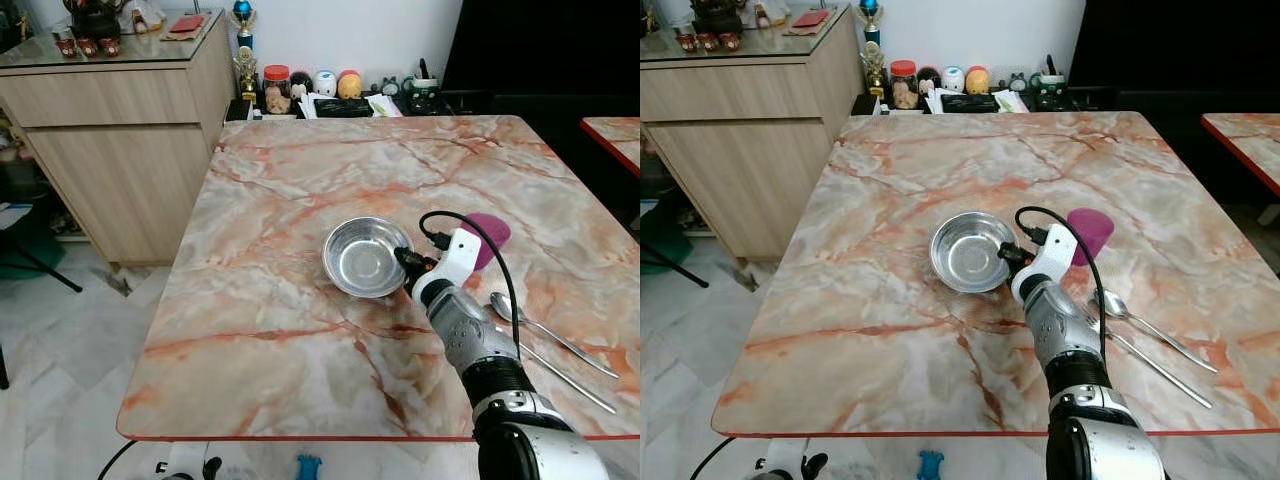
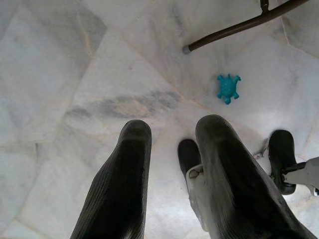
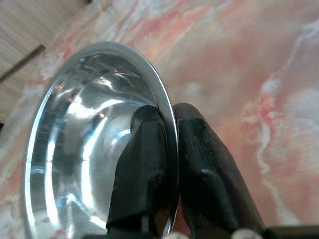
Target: Setting the table
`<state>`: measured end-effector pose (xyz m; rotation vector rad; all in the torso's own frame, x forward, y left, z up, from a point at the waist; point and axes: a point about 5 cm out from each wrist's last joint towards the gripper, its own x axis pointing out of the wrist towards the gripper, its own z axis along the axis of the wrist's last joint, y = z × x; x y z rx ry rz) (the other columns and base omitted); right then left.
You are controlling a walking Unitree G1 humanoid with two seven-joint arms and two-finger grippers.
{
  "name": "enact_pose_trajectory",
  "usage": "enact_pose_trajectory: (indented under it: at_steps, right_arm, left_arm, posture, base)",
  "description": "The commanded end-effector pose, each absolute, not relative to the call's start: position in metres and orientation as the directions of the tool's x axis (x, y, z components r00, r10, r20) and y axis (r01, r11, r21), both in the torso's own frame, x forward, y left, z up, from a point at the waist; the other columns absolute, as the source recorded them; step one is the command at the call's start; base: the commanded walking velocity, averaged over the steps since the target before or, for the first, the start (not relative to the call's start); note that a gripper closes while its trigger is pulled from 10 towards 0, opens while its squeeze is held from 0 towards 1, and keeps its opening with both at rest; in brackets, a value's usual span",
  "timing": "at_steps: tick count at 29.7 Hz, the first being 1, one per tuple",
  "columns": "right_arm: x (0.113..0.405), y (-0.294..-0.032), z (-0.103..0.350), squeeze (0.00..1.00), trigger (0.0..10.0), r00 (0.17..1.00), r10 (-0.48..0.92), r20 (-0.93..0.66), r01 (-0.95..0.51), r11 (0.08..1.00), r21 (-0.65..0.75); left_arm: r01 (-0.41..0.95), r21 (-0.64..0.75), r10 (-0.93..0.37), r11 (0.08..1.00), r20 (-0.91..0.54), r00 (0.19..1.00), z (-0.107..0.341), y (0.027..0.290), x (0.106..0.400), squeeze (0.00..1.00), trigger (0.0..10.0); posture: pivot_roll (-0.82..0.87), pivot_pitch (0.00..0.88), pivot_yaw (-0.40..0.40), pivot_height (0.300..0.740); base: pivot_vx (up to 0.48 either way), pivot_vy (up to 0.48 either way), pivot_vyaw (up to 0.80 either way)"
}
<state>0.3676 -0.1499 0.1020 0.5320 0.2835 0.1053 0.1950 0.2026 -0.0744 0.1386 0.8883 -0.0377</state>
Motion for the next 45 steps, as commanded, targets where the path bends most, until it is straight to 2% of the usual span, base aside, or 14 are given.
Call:
enact_pose_trajectory:
  at_steps: [1, 3, 4, 5, 6, 17, 19, 24, 30, 35, 45]
  right_arm:
    - [0.366, -0.152, 0.105, 0.0, 0.0, 0.967, 0.158, -0.199, -0.032, 0.853, 0.521]
    - [0.366, -0.151, 0.113, 0.0, 0.0, 0.978, 0.161, -0.131, -0.069, 0.848, 0.525]
    - [0.365, -0.151, 0.119, 0.0, 3.4, 0.983, 0.162, -0.084, -0.094, 0.845, 0.526]
    - [0.365, -0.15, 0.121, 0.0, 3.4, 0.984, 0.162, -0.069, -0.102, 0.845, 0.526]
    - [0.364, -0.15, 0.124, 0.0, 10.0, 0.986, 0.165, -0.038, -0.122, 0.849, 0.514]
    - [0.342, -0.149, 0.151, 0.0, 10.0, 0.97, 0.146, 0.194, -0.221, 0.861, 0.457]
    - [0.334, -0.145, 0.158, 0.0, 10.0, 0.96, 0.163, 0.227, -0.236, 0.908, 0.348]
    - [0.319, -0.134, 0.176, 0.0, 10.0, 0.928, 0.17, 0.331, -0.265, 0.926, 0.269]
    - [0.305, -0.129, 0.197, 0.0, 10.0, 0.888, 0.148, 0.435, -0.215, 0.97, 0.11]
    - [0.293, -0.132, 0.201, 0.0, 10.0, 0.882, 0.116, 0.457, -0.188, 0.975, 0.115]
    - [0.289, -0.134, 0.196, 0.0, 10.0, 0.9, 0.076, 0.429, -0.144, 0.981, 0.127]
  left_arm:
    - [0.105, 0.123, 0.034, 0.987, -0.792, 0.609, -0.076, 0.206, 0.191, 0.0, 10.0]
    - [0.106, 0.126, 0.036, 0.986, -0.793, 0.608, -0.076, 0.206, 0.191, 0.0, 10.0]
    - [0.107, 0.129, 0.038, 0.986, -0.794, 0.607, -0.076, 0.207, 0.191, 0.0, 10.0]
    - [0.106, 0.129, 0.039, 0.986, -0.794, 0.607, -0.076, 0.207, 0.191, 0.0, 10.0]
    - [0.108, 0.131, 0.04, 0.985, -0.795, 0.605, -0.077, 0.207, 0.19, 0.0, 10.0]
    - [0.109, 0.143, 0.049, 0.984, -0.796, 0.603, -0.078, 0.207, 0.188, 0.0, 10.0]
    - [0.099, 0.137, 0.048, 0.986, -0.787, 0.615, -0.077, 0.207, 0.189, 0.0, 10.0]
    - [0.094, 0.13, 0.045, 0.987, -0.788, 0.614, -0.077, 0.207, 0.19, 0.0, 10.0]
    - [0.076, 0.112, 0.041, 0.991, -0.784, 0.619, -0.076, 0.207, 0.19, 0.0, 10.0]
    - [0.086, 0.114, 0.038, 0.99, -0.787, 0.615, -0.077, 0.206, 0.19, 0.0, 10.0]
    - [0.102, 0.121, 0.03, 0.987, -0.777, 0.629, -0.075, 0.206, 0.193, 0.0, 10.0]
  posture:
    - [-0.02, 0.009, -0.008, 0.74]
    - [-0.01, 0.008, -0.007, 0.74]
    - [-0.01, 0.008, -0.006, 0.74]
    - [-0.02, 0.006, -0.005, 0.74]
    - [-0.02, 0.006, -0.005, 0.74]
    - [-0.02, 0.0, -0.002, 0.74]
    - [-0.02, 0.0, 0.003, 0.74]
    - [-0.02, 0.0, 0.005, 0.74]
    - [-0.03, 0.0, 0.003, 0.74]
    - [-0.04, 0.0, -0.003, 0.74]
    - [-0.04, 0.0, 0.0, 0.74]
  base:
    - [0.0, 0.0, 0.0]
    - [0.0, 0.0, 0.0]
    - [0.0, 0.0, 0.0]
    - [0.0, 0.0, 0.0]
    - [0.0, 0.0, 0.0]
    - [0.0, 0.0, 0.0]
    - [0.0, 0.0, 0.0]
    - [0.0, 0.0, 0.0]
    - [0.0, 0.0, 0.0]
    - [0.0, 0.0, 0.0]
    - [0.0, -0.031, 0.0]
